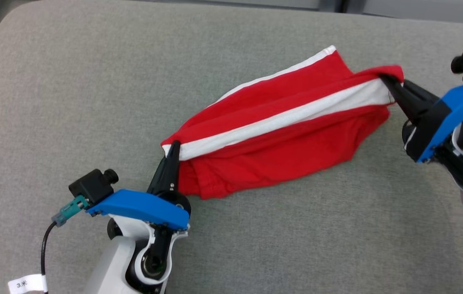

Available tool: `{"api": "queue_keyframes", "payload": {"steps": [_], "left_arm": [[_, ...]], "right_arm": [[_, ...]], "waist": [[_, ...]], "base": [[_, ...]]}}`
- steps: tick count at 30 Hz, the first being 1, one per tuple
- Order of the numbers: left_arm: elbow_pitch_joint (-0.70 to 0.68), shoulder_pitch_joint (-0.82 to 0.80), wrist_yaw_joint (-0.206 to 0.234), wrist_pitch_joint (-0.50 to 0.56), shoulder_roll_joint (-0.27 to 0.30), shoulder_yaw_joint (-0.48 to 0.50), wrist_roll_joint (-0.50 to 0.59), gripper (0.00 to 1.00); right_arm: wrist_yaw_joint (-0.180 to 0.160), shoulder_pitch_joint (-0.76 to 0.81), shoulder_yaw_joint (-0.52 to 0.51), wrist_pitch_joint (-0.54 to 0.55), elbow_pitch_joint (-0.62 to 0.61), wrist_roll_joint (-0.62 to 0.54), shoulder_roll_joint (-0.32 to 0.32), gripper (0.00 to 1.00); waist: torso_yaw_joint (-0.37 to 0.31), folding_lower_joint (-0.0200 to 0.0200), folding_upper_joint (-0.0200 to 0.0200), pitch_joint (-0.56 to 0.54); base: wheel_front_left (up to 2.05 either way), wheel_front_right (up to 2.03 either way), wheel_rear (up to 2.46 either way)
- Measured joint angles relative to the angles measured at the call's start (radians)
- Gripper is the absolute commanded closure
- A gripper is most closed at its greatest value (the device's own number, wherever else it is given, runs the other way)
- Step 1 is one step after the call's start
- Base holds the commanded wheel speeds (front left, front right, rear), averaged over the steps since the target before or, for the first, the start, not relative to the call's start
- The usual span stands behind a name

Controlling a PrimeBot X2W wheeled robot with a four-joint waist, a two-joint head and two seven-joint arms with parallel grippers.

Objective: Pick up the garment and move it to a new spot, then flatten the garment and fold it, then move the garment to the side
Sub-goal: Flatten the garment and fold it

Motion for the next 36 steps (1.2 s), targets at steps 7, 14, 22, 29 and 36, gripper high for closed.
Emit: {"api": "queue_keyframes", "payload": {"steps": [7,14,22,29,36], "left_arm": [[0.113,-0.074,-0.033,-0.063,-0.028,-0.015,-0.016,1.0],[0.179,-0.12,-0.058,-0.1,-0.034,-0.043,-0.053,0.89],[0.229,-0.161,-0.062,-0.119,-0.036,-0.09,-0.075,0.0],[0.268,-0.159,-0.065,-0.149,-0.037,-0.098,-0.096,0.0],[0.265,-0.128,-0.088,-0.206,-0.012,-0.071,-0.02,0.0]], "right_arm": [[0.0,-0.142,0.087,-0.089,0.163,0.017,-0.006,1.0],[0.0,-0.244,0.167,-0.133,0.292,0.027,-0.008,1.0],[0.0,-0.31,0.248,-0.198,0.395,0.056,-0.007,0.0],[0.0,-0.313,0.294,-0.239,0.437,0.133,-0.016,0.0],[0.0,-0.244,0.291,-0.243,0.445,0.21,-0.083,0.0]], "waist": [[0.047,0.0,0.0,0.048],[0.07,0.0,0.0,0.064],[0.08,-0.0001,0.0,0.064],[0.089,-0.0001,0.0,0.027],[0.099,-0.0002,0.0,-0.033]], "base": [[0.0,0.0,0.0],[0.0,0.0,0.0],[0.0,0.0,0.0],[0.0,0.0,0.0],[0.0,0.0,0.0]]}}
